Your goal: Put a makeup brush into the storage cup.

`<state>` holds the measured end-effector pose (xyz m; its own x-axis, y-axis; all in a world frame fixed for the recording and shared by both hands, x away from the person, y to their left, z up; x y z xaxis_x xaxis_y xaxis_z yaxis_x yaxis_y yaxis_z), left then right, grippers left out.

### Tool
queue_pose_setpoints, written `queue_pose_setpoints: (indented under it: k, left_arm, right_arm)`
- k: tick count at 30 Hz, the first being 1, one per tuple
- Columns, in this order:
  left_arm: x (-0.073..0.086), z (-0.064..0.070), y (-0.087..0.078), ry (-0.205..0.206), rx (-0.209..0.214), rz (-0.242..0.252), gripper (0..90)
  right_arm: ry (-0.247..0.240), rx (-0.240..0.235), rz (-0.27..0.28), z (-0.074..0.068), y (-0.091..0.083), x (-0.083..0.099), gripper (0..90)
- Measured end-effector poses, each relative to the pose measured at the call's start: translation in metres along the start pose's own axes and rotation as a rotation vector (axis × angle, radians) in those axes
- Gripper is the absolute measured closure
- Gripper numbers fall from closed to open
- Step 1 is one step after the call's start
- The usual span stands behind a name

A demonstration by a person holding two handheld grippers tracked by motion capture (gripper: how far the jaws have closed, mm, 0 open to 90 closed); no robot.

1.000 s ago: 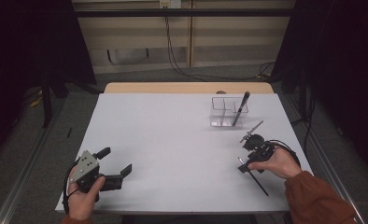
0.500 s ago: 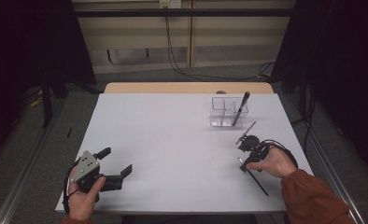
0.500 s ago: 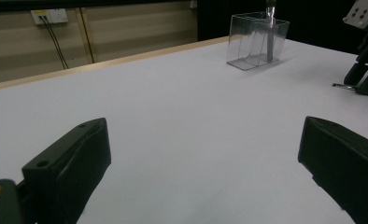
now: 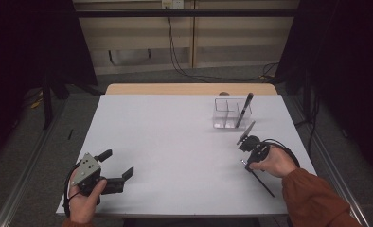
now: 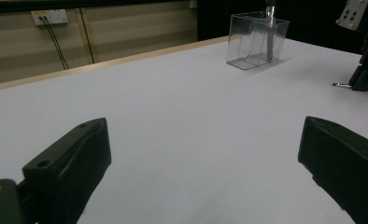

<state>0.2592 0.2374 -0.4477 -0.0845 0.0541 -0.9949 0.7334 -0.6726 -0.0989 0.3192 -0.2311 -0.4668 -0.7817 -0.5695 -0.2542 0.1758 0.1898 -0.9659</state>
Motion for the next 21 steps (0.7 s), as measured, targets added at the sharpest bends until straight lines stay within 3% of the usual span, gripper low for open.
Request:
queue_pose_setpoints:
  k: [11, 13, 21]
  left_arm:
    - [-0.0002, -0.0003, 0.0003, 0.0, -0.001, 0.0, 2.7]
    - [-0.0009, -0.0003, -0.0004, 0.002, -0.004, 0.003, 2.7]
    - [-0.0003, -0.0005, 0.0002, -0.001, -0.002, 0.0, 2.7]
  right_arm:
    - [-0.007, -0.007, 0.001, -0.0007, -0.0006, 0.0006, 86.0]
    - [-0.026, -0.009, 0.011, 0.0005, -0.0002, 0.0014, 86.0]
    - [-0.024, -0.012, 0.038, 0.001, -0.0014, 0.0041, 86.1]
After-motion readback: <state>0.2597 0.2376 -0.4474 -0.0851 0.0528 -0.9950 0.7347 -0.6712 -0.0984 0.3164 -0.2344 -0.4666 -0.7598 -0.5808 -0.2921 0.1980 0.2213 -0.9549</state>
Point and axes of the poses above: each handheld gripper's, and its own axes: y roughly forward along the jaws, x roughly out of its underside, z roughly to its right, the point moved 2 cm from there along y, roughly forward along the jaws, and after that the axes turned 12 degrees about z, right-handed, at the moved point
